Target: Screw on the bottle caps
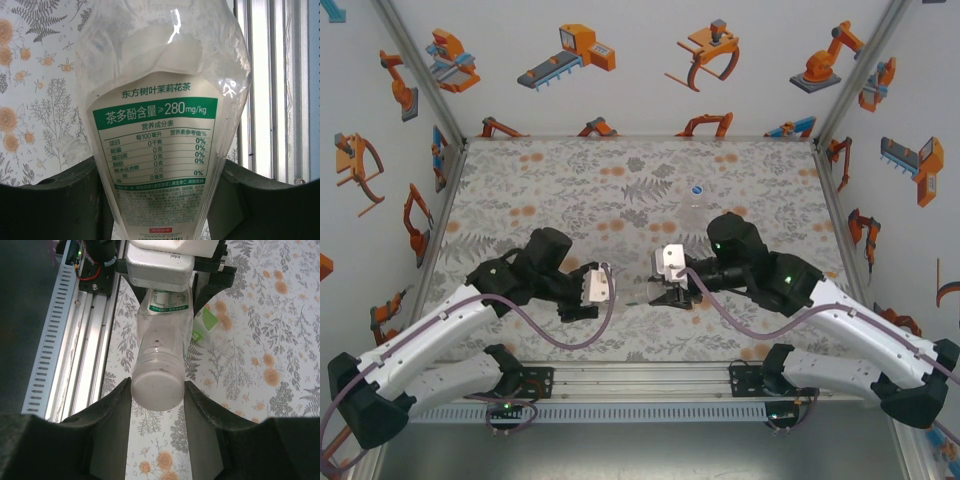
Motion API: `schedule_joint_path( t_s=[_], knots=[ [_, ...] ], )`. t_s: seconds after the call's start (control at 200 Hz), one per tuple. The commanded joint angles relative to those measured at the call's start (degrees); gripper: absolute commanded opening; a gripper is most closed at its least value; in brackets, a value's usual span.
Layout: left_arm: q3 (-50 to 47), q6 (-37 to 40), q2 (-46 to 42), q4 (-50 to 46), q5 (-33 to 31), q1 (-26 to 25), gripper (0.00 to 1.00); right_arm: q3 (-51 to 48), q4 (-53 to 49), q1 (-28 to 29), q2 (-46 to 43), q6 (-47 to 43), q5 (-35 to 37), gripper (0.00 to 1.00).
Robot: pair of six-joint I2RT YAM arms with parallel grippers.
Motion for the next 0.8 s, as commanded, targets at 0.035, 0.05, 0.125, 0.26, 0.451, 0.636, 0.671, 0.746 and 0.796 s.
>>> schedule_joint_path(
  t_s=[0.035,0.05,0.125,0.26,0.451,0.636,0.671,0.746,0.796],
  knots=[
    [2.42,-0.37,-0.24,0.99,2.80,-0.17,0.00,1.04,-0.99,1.45,1.14,-1.37,-0.12,0.02],
    [2.38,-0.34,-0.32,1.01,2.83,-0.17,0.00,1.00,-0.99,1.51,1.19,-1.21,-0.12,0.02],
    [2.20,0.02,-0.98,0.97,2.69,-0.17,0.00,0.51,0.30,1.62,1.41,2.00,0.28,0.01],
    [1.94,0.08,-1.56,1.37,1.99,-0.17,0.00,-0.79,5.21,1.54,1.19,15.92,2.95,0.00],
    [1.94,-0.28,-1.72,1.50,0.66,-0.17,0.00,-7.63,20.26,1.62,-0.13,52.97,8.75,0.00],
    [1.92,-0.92,-1.92,2.22,-1.02,-0.18,0.00,-7.85,14.24,1.53,1.09,85.06,22.27,0.00],
    [1.87,-1.07,-2.01,2.46,-1.26,-0.17,0.00,-7.87,11.73,1.55,1.23,90.80,24.63,0.00],
    [1.85,-1.44,-2.21,2.74,-1.38,-0.17,0.00,-9.37,8.79,1.59,1.10,102.40,27.31,0.00],
    [1.85,-1.54,-2.31,2.69,-1.21,-0.17,0.00,-11.57,12.77,1.56,0.97,104.11,26.39,0.00]
  ],
)
